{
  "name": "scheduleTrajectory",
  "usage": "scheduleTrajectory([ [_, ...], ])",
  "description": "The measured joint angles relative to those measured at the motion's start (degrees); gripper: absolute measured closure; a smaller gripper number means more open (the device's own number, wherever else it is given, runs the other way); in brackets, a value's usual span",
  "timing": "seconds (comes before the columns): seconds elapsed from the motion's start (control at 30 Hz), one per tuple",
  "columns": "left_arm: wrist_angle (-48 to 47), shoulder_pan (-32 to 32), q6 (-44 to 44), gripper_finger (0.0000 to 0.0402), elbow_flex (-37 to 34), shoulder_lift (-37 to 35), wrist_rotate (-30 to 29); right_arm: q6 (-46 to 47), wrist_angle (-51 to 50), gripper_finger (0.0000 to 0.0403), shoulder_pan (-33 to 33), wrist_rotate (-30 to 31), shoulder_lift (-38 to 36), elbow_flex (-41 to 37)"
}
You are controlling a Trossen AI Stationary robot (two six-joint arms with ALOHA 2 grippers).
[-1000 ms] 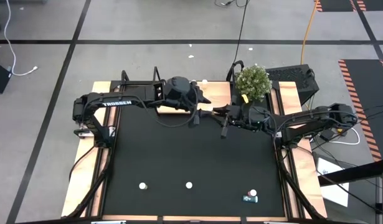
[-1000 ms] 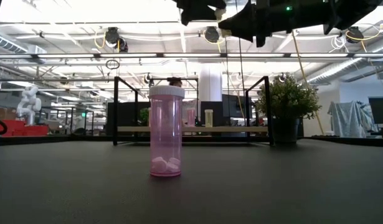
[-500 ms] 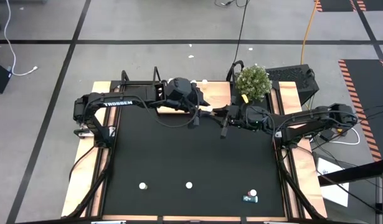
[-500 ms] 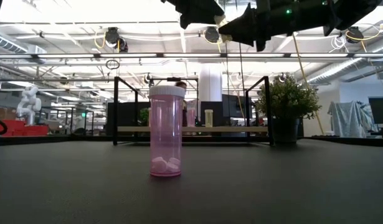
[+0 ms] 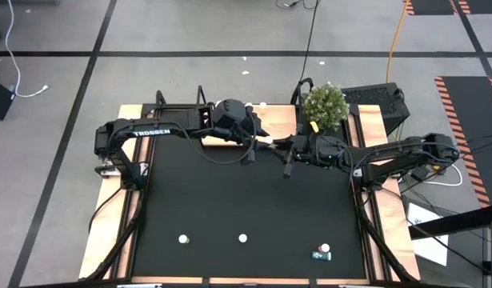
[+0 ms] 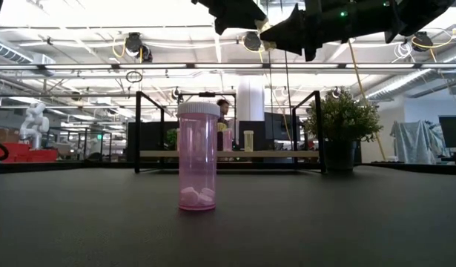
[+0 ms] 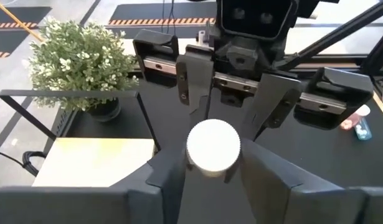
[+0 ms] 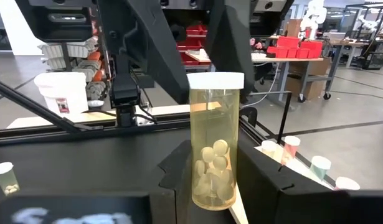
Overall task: Pick and place medicine bottles onto shelf by color
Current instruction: Put the top yellow pill bottle on the shelf aligned with the other yellow pill bottle
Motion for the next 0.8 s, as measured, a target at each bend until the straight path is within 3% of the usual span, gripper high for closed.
scheduleTrajectory([
  [0.2,0.4,0.3,-1.0,0.0288,0.0,0.0,0.0,0.1,0.1,0.0303,0.0,0.1,0.0,0.0],
  [0.5,0.6,0.4,-1.0,0.0265,0.0,0.0,0.1,1.0,0.0,0.0294,0.0,0.0,0.0,0.0],
  [0.8,0.7,2.1,-0.8,0.0289,0.0,0.0,0.2,3.5,-7.3,0.0203,0.0,3.7,-2.1,0.0],
])
